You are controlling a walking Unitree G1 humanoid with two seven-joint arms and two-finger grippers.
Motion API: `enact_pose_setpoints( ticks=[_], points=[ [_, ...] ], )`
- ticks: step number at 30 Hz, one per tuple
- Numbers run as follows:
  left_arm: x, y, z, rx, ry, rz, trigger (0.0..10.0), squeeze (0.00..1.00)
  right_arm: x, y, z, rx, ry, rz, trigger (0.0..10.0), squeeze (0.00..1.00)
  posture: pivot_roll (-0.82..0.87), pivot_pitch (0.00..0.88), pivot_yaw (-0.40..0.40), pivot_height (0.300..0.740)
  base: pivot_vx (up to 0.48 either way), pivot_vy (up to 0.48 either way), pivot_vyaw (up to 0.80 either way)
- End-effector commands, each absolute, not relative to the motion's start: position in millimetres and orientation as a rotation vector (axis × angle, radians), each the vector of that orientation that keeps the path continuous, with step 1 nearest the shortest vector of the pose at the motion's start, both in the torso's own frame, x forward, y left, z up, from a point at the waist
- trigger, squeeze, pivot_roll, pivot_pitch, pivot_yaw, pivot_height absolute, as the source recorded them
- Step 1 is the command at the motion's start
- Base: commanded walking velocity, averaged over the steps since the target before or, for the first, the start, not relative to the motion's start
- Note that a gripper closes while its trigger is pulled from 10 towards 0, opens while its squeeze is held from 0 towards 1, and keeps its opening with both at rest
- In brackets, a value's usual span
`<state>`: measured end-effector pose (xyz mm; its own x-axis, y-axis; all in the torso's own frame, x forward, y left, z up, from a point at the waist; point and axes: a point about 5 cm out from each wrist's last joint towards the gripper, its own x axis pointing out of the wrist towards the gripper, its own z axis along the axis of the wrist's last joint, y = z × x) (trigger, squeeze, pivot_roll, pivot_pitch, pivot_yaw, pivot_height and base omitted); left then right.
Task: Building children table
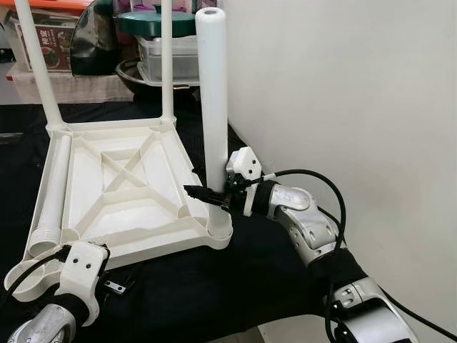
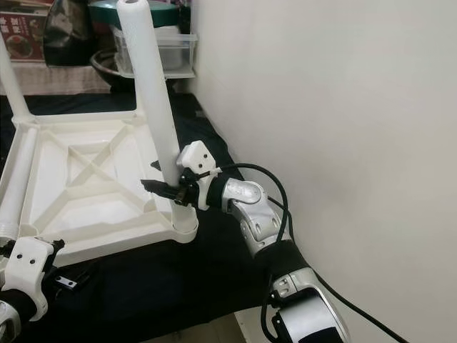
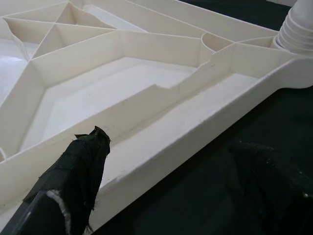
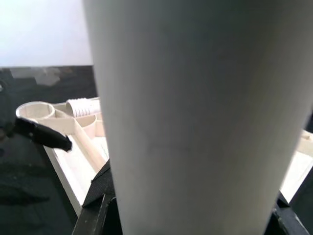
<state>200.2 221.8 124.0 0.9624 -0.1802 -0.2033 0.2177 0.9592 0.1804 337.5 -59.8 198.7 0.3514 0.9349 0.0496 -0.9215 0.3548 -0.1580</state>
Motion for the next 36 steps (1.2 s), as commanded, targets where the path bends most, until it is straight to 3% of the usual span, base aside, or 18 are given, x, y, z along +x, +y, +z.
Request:
enact_pose_setpoints(
  ticks=[1, 7, 13, 20, 24, 32, 33, 34, 35, 36],
  points=[
    [201.3, 219.7, 121.7, 0.181, 0.187, -0.207, 10.0, 0.0, 333.5, -59.2, 182.5, -0.02, -0.054, 1.241, 0.0, 0.0, 0.22, 0.0, -0.143, 0.74, 0.0, 0.0, 0.0],
    [200.7, 221.2, 121.9, 0.172, 0.186, -0.193, 10.0, 0.0, 332.2, -56.2, 180.3, 0.065, -0.049, 1.21, 0.0, 0.0, 0.23, 0.0, -0.149, 0.74, 0.0, 0.0, 0.0],
    [201.5, 222.6, 122.6, 0.17, 0.179, -0.177, 10.0, 0.0, 337.1, -56.4, 160.5, 0.151, 0.034, 0.937, 0.0, 0.0, 0.23, 0.0, -0.147, 0.74, 0.0, 0.0, 0.0],
    [203.1, 223.7, 123.2, 0.173, 0.175, -0.173, 10.0, 0.0, 338.3, -56.9, 155.3, 0.18, 0.06, 0.833, 0.0, 0.0, 0.22, 0.0, -0.139, 0.74, 0.0, 0.0, 0.0],
    [210.4, 226.4, 125.6, 0.182, 0.157, -0.15, 10.0, 0.0, 355.4, -82.5, 130.4, 0.21, 0.192, 0.267, 0.0, 0.0, 0.21, 0.0, -0.139, 0.74, 0.0, 0.0, 0.0],
    [212.8, 230.1, 125.4, 0.188, 0.158, -0.117, 10.0, 0.0, 354.9, -90.9, 129.9, 0.205, 0.21, 0.085, 0.0, 0.0, 0.21, 0.0, -0.14, 0.74, 0.0, 0.0, 0.0],
    [214.1, 230.9, 124.6, 0.188, 0.161, -0.11, 10.0, 0.0, 354.6, -87.7, 129.6, 0.196, 0.232, 0.09, 2.8, 0.0, 0.21, 0.0, -0.143, 0.74, 0.0, 0.0, 0.0],
    [214.1, 230.9, 124.6, 0.188, 0.161, -0.11, 10.0, 0.0, 354.6, -87.7, 129.6, 0.196, 0.232, 0.09, 2.8, 0.0, 0.21, 0.0, -0.143, 0.74, 0.0, 0.0, 0.0],
    [214.7, 230.9, 124.3, 0.188, 0.161, -0.108, 10.0, 0.0, 354.3, -85.1, 129.6, 0.193, 0.241, 0.096, 7.6, 0.0, 0.21, 0.0, -0.143, 0.74, 0.0, 0.0, 0.0],
    [215.4, 230.7, 124.1, 0.187, 0.16, -0.108, 10.0, 0.0, 353.7, -83.2, 129.6, 0.195, 0.245, 0.094, 7.6, 0.0, 0.21, 0.0, -0.143, 0.74, 0.0, 0.0, 0.0]
  ],
)
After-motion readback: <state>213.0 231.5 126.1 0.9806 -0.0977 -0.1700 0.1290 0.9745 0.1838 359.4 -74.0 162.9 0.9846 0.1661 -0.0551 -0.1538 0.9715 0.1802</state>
